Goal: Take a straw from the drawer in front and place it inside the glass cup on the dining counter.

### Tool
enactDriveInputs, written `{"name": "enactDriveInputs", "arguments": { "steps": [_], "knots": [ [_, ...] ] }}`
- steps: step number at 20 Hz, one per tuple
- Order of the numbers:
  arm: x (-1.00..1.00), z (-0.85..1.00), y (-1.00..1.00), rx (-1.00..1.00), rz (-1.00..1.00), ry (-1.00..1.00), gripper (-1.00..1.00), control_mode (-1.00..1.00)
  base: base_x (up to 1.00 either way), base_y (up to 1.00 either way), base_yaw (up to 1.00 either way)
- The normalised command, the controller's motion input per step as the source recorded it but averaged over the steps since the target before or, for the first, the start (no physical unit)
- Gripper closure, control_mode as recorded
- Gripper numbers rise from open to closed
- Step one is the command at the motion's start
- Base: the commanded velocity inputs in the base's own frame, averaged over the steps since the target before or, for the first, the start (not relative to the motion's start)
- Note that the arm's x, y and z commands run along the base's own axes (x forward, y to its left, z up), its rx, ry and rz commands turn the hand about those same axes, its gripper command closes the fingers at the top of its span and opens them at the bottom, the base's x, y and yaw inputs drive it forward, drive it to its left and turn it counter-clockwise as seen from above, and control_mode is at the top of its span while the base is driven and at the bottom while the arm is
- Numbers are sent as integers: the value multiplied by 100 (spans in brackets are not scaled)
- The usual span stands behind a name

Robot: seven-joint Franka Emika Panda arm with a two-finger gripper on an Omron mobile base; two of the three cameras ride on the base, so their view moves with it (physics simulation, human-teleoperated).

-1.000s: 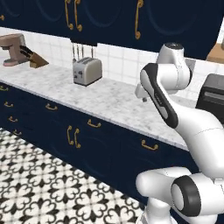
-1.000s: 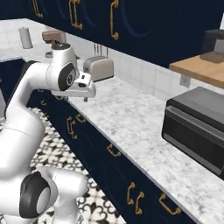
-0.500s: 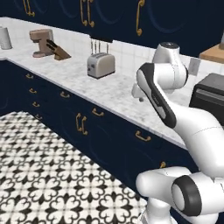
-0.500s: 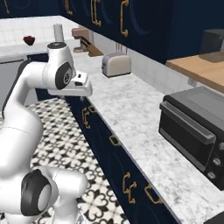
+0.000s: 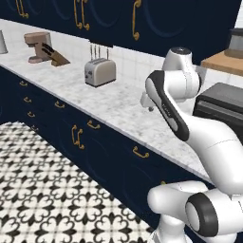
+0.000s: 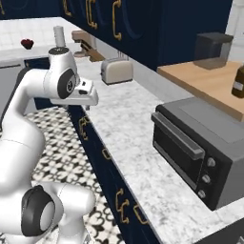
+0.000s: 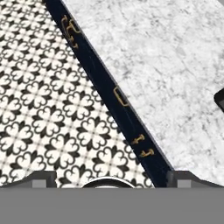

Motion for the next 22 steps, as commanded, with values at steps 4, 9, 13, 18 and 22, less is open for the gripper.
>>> {"name": "enactDriveInputs", "arguments": {
  "steps": [4,9,13,18,22],
  "knots": [
    [0,0,0,0,0,0,-100,100,1,-88,24],
    [0,0,-15,1,17,0,-100,-100,0,-44,24],
    [0,-18,-1,-2,21,0,-100,-100,0,0,0],
    [0,-69,80,-34,0,-1,-100,-100,0,0,0],
    [19,-72,89,-38,-3,-1,-100,-100,0,0,0]
  ]
}}
